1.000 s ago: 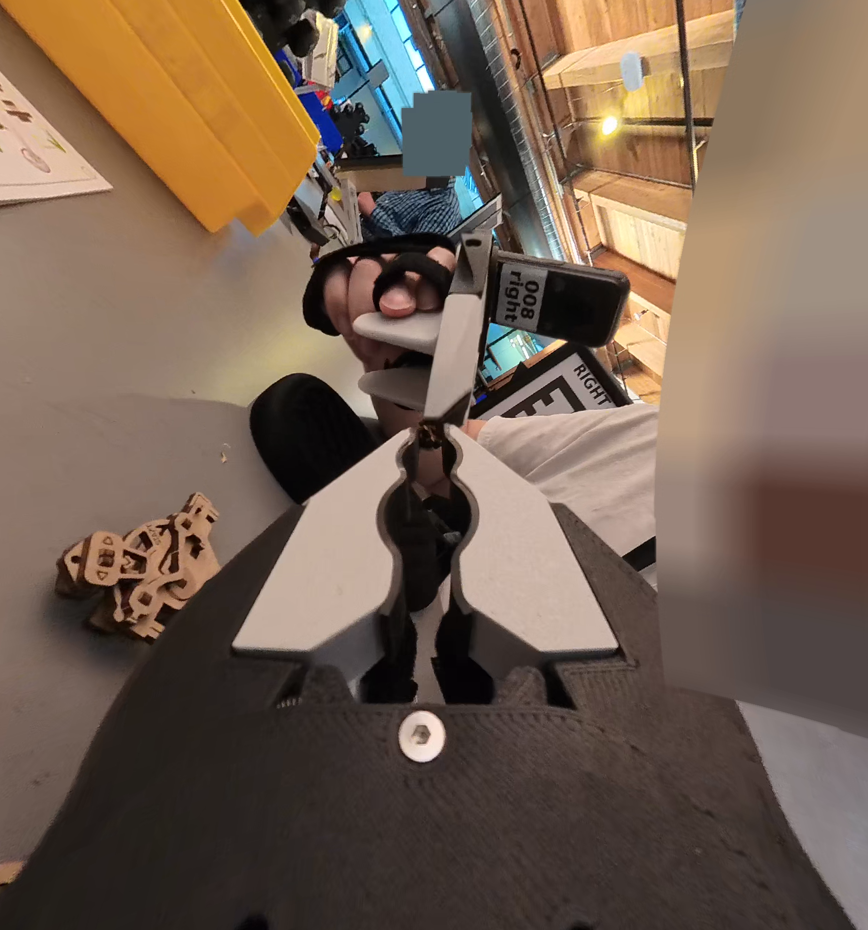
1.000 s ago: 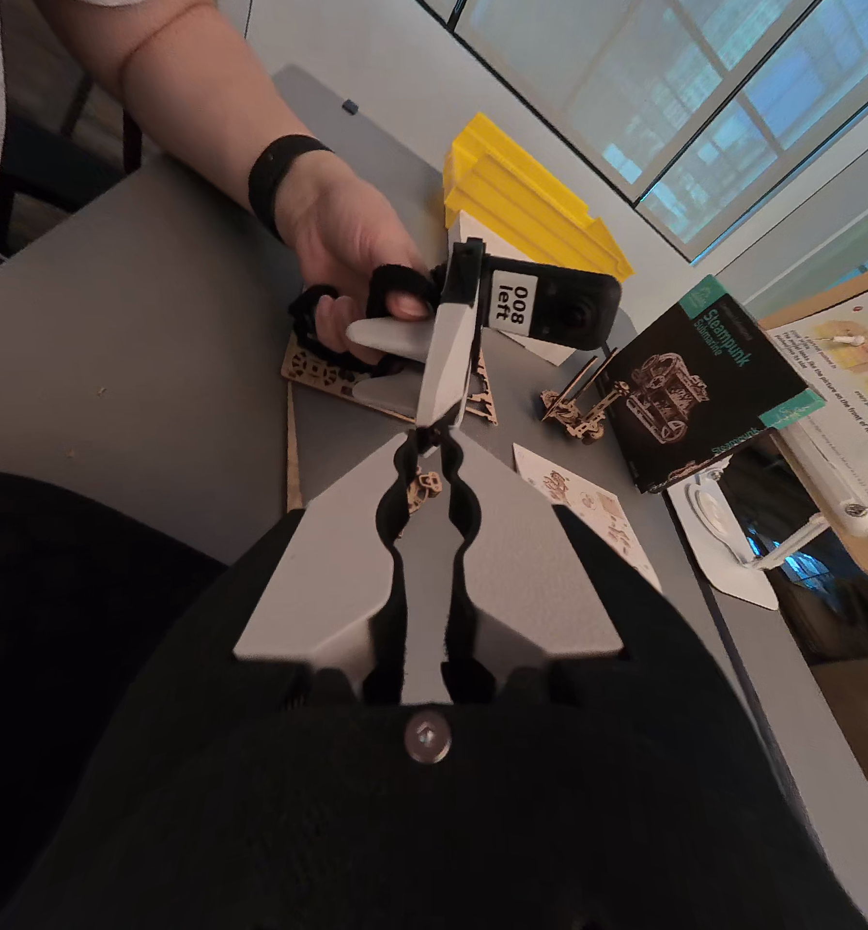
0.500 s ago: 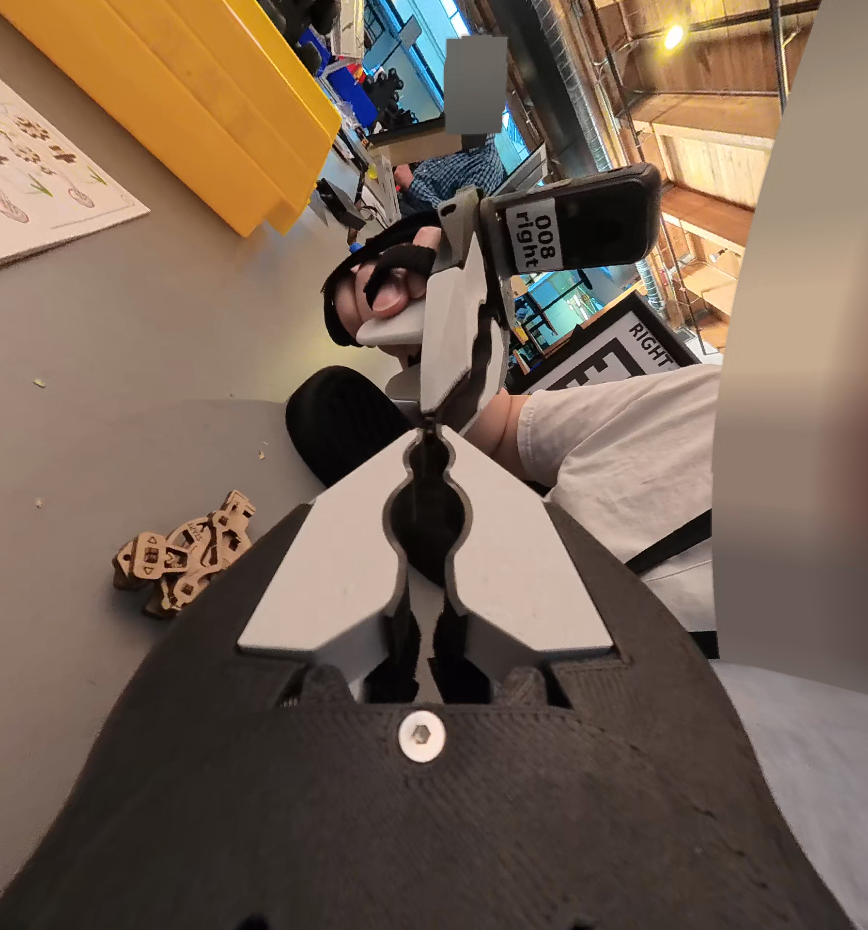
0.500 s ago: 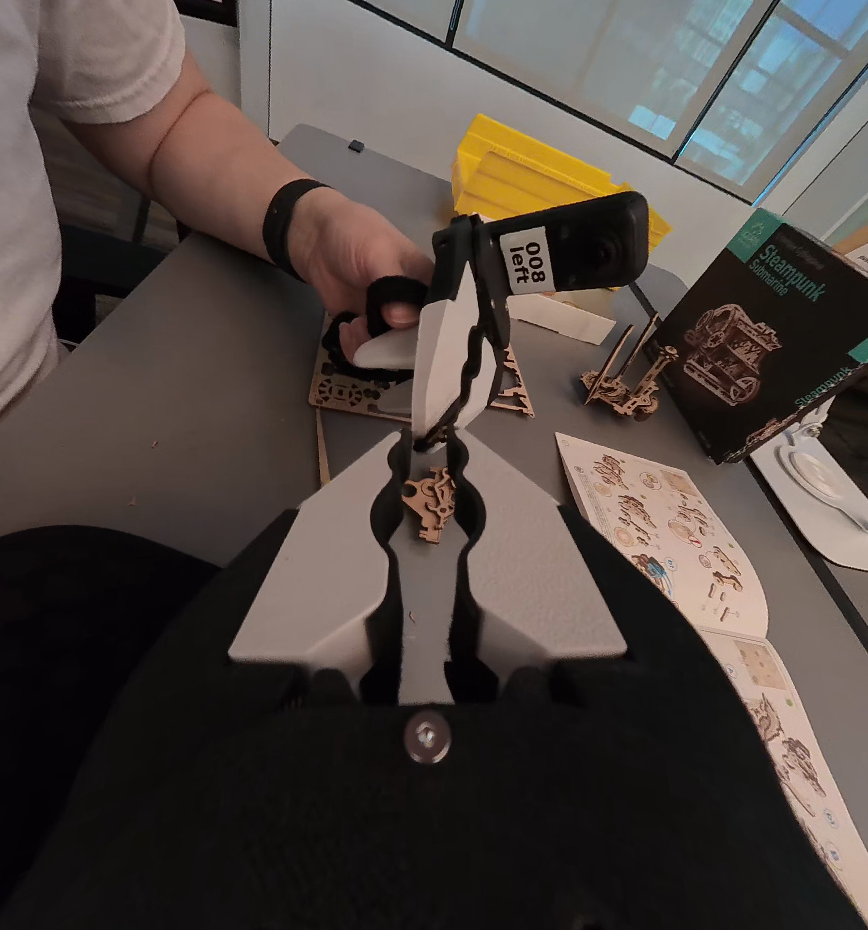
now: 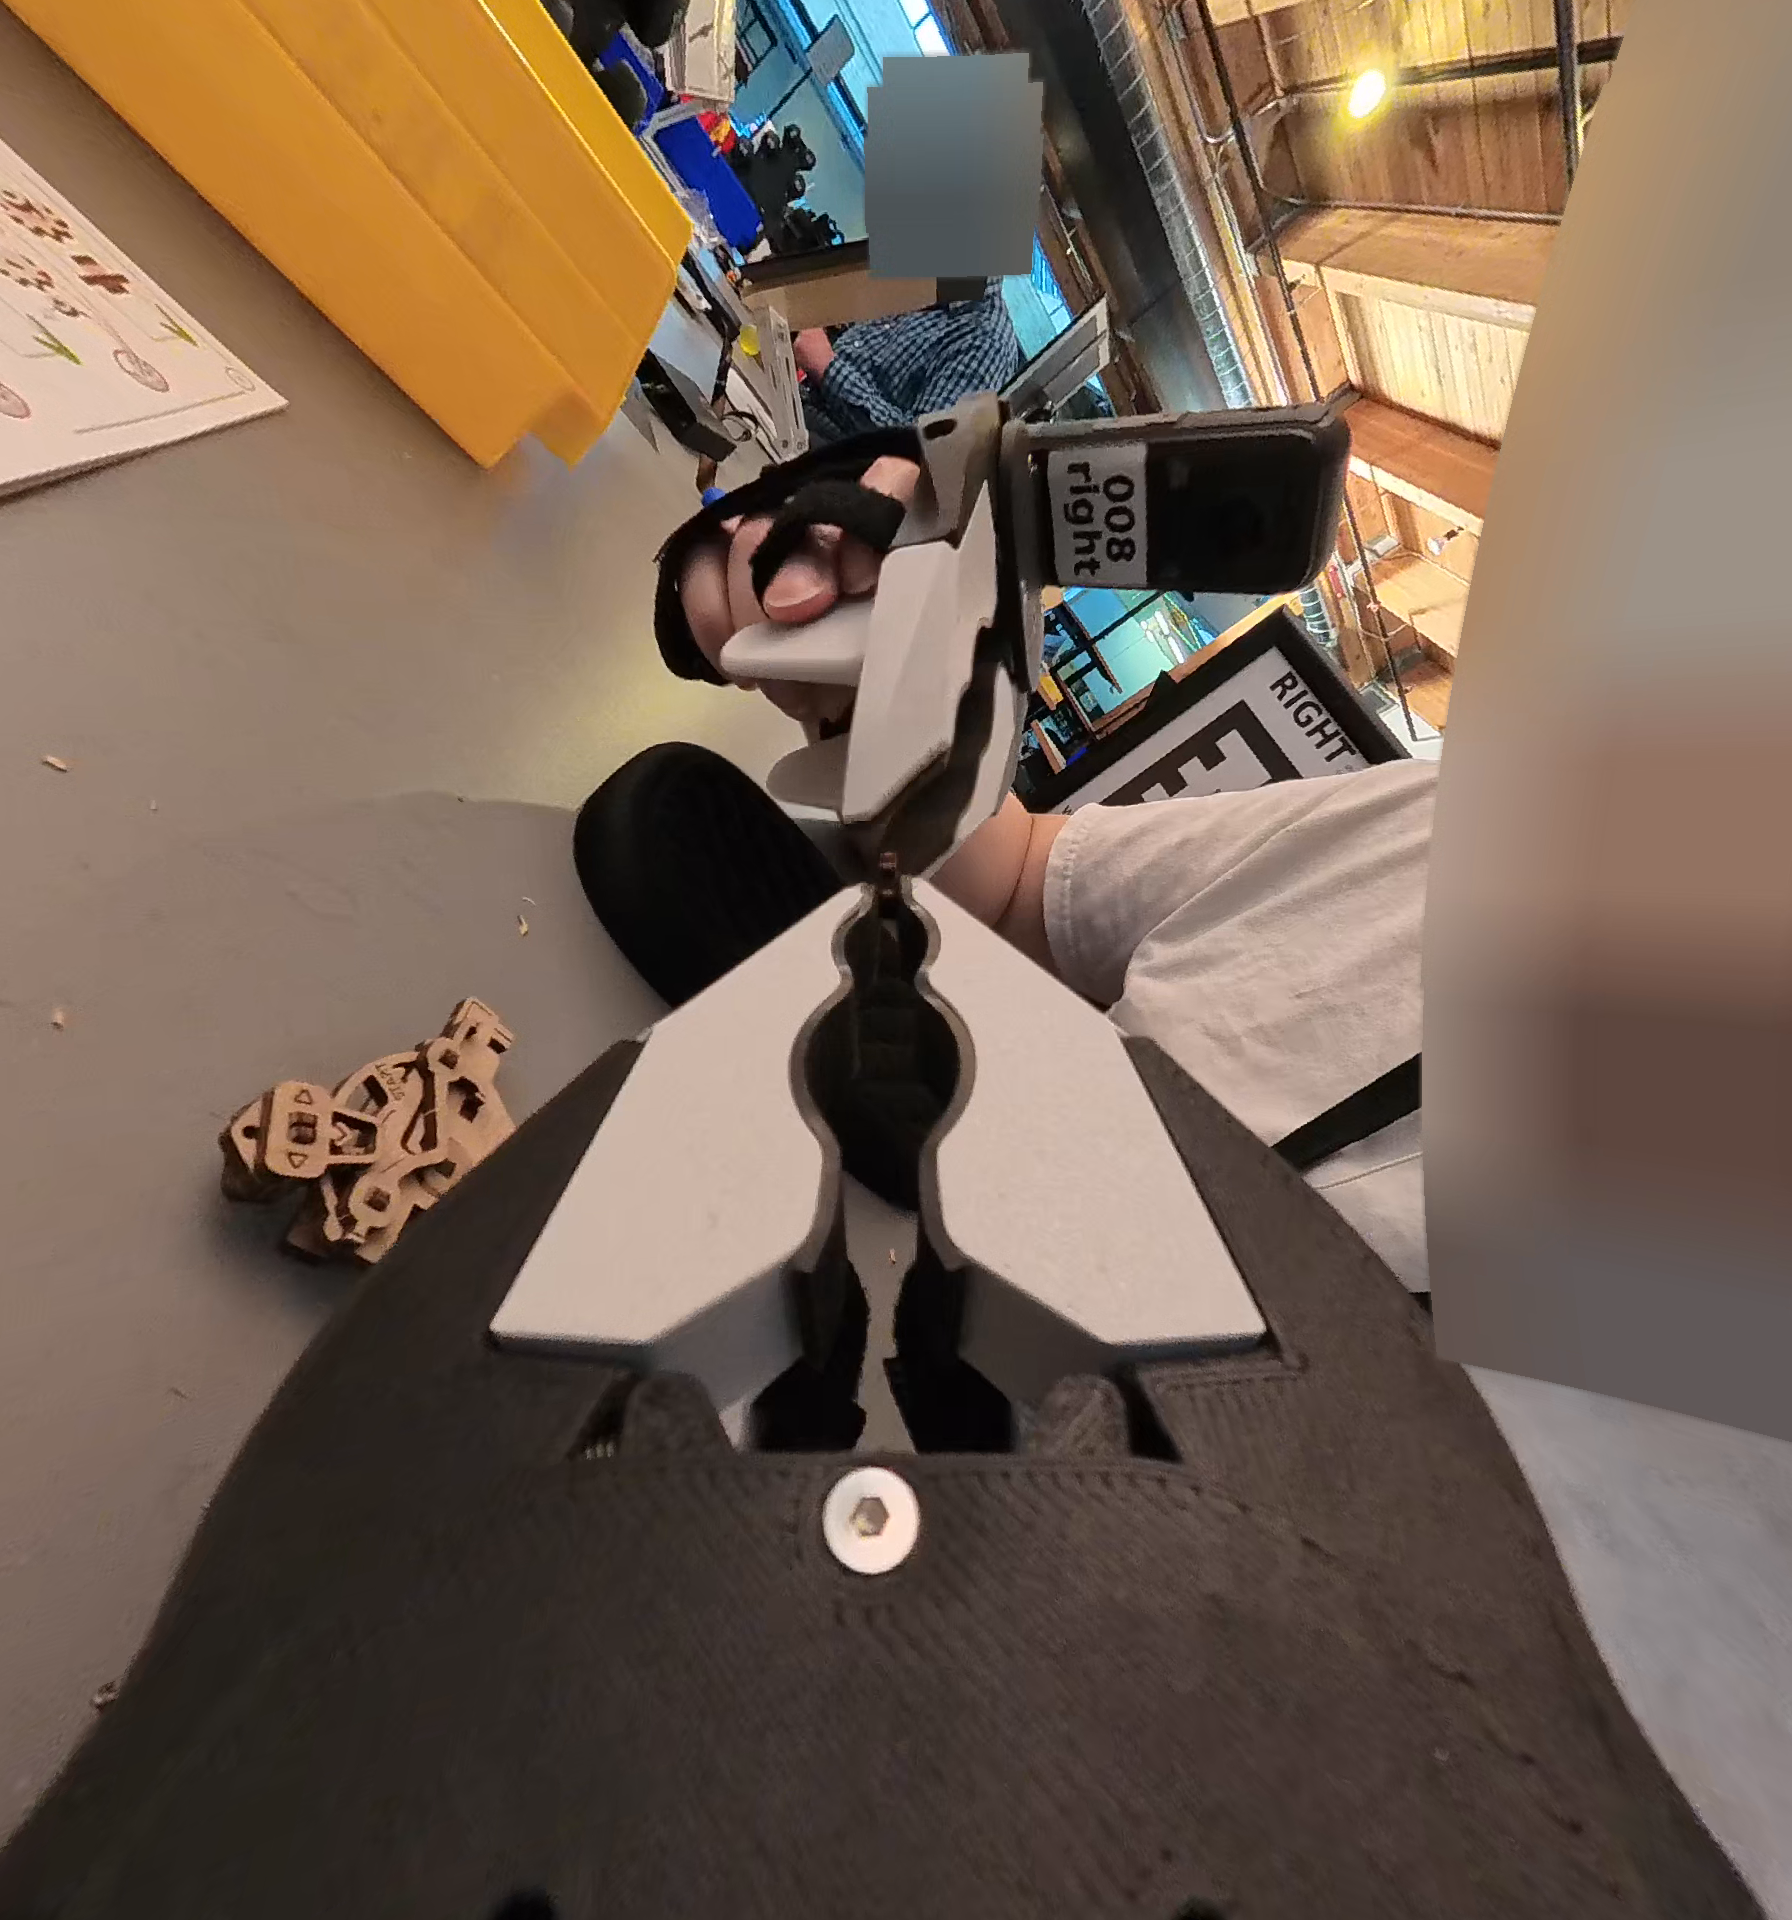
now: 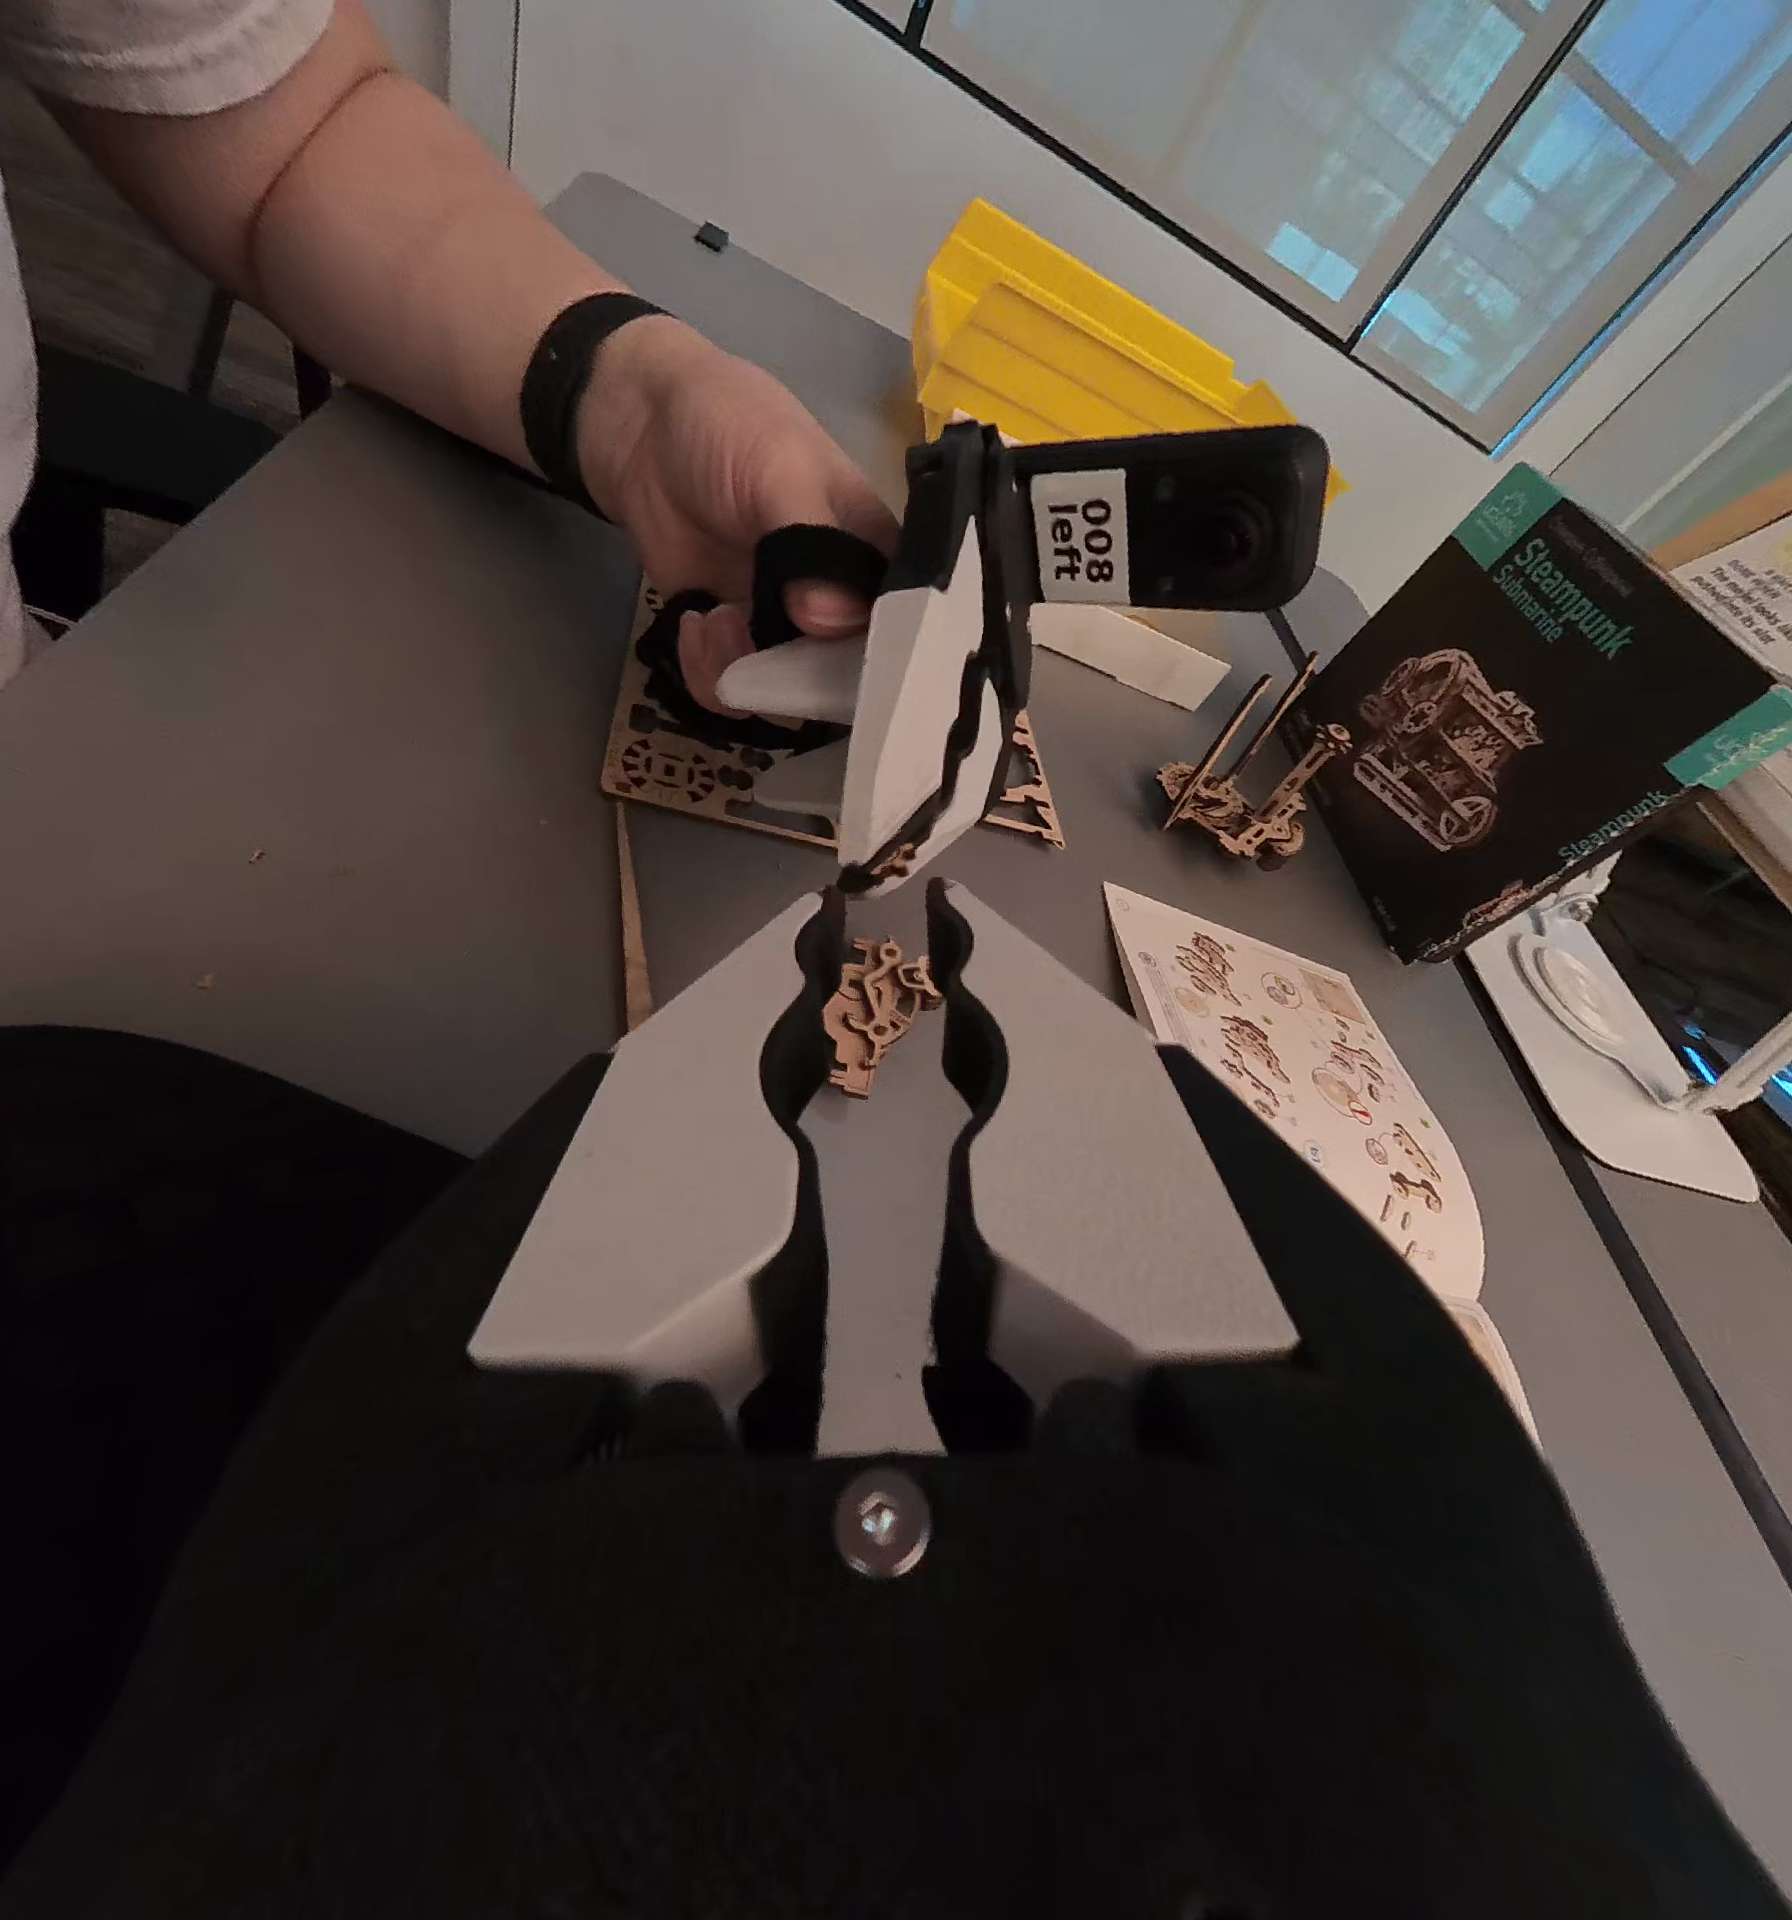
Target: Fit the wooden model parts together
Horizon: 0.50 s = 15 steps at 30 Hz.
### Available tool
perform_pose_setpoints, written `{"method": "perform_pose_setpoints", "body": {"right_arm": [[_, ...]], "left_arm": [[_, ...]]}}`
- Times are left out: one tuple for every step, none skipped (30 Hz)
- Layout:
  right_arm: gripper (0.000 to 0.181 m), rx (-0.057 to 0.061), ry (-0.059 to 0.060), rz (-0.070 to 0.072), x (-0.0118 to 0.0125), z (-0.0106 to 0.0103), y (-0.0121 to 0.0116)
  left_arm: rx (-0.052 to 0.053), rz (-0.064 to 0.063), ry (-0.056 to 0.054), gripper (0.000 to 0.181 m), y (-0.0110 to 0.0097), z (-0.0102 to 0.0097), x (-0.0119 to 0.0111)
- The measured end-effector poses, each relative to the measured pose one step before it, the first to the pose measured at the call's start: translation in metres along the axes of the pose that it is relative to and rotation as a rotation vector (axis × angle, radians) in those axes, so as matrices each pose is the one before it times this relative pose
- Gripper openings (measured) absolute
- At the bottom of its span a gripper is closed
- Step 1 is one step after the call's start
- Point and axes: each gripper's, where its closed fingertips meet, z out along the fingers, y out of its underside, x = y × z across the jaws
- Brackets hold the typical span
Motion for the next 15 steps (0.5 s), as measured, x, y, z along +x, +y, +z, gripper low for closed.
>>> {"method": "perform_pose_setpoints", "body": {"right_arm": [[0.012, 0.0069, -0.0103, -0.0027, -0.00170, -0.00046, -0.00145], [0.010, 0.0020, -0.0102, -0.0025, -0.00194, -0.00012, -0.00064], [0.008, -0.0055, -0.0162, -0.0055, -0.00302, 0.00041, 0.00076], [0.006, -0.0144, -0.0097, -0.0091, -0.00229, 0.00077, 0.00214], [0.007, -0.0107, -0.0047, -0.0139, -0.00181, 0.00087, 0.00148], [0.006, -0.0077, -0.0098, -0.0123, -0.00265, 0.00104, 0.00114], [0.006, -0.0047, -0.0051, -0.0086, -0.00184, 0.00081, 0.00072], [0.006, 0.0011, -0.0044, -0.0014, -0.00124, 0.00056, -0.00026], [0.006, 0.0032, -0.0097, 0.0042, -0.00164, 0.00036, -0.00063], [0.006, 0.0041, -0.0130, 0.0048, -0.00226, 0.00033, -0.00066], [0.007, 0.0009, -0.0089, 0.0004, -0.00159, 0.00018, 0.00001], [0.007, -0.0031, -0.0020, -0.0032, -0.00072, 0.00021, 0.00063], [0.006, -0.0024, -0.0031, -0.0042, -0.00099, 0.00053, 0.00044], [0.006, 0.0003, -0.0061, -0.0056, -0.00171, 0.00043, -0.00039], [0.005, -0.0007, -0.0033, -0.0065, -0.00120, 0.00024, -0.00029]], "left_arm": [[-0.0087, -0.0015, 0.0018, 0.000, 0.00142, 0.00060, 0.00029], [-0.0138, -0.0015, -0.0025, 0.000, 0.00234, 0.00074, -0.00051], [-0.0163, 0.0006, 0.0010, 0.000, 0.00269, 0.00102, 0.00013], [-0.0147, -0.0011, 0.0044, 0.000, 0.00238, 0.00109, 0.00067], [-0.0208, -0.0043, -0.0052, 0.000, 0.00334, 0.00115, -0.00094], [-0.0173, -0.0022, -0.0074, 0.000, 0.00273, 0.00060, -0.00161], [-0.0086, -0.0024, -0.0009, 0.000, 0.00158, 0.00007, -0.00073], [-0.0076, -0.0048, 0.0057, 0.000, 0.00118, -0.00008, 0.00015], [-0.0089, -0.0081, 0.0069, 0.000, 0.00139, 0.00029, 0.00038], [-0.0111, -0.0073, 0.0088, 0.000, 0.00180, 0.00064, 0.00083], [-0.0110, -0.0037, 0.0048, 0.000, 0.00177, 0.00065, 0.00039], [-0.0052, 0.0001, -0.0035, 0.000, 0.00090, 0.00035, -0.00055], [-0.0068, 0.0017, -0.0029, 0.000, 0.00100, 0.00021, -0.00041], [-0.0120, -0.0013, 0.0030, 0.000, 0.00163, 0.00018, 0.00035], [-0.0117, -0.0026, 0.0039, 0.000, 0.00162, 0.00007, 0.00046]]}}
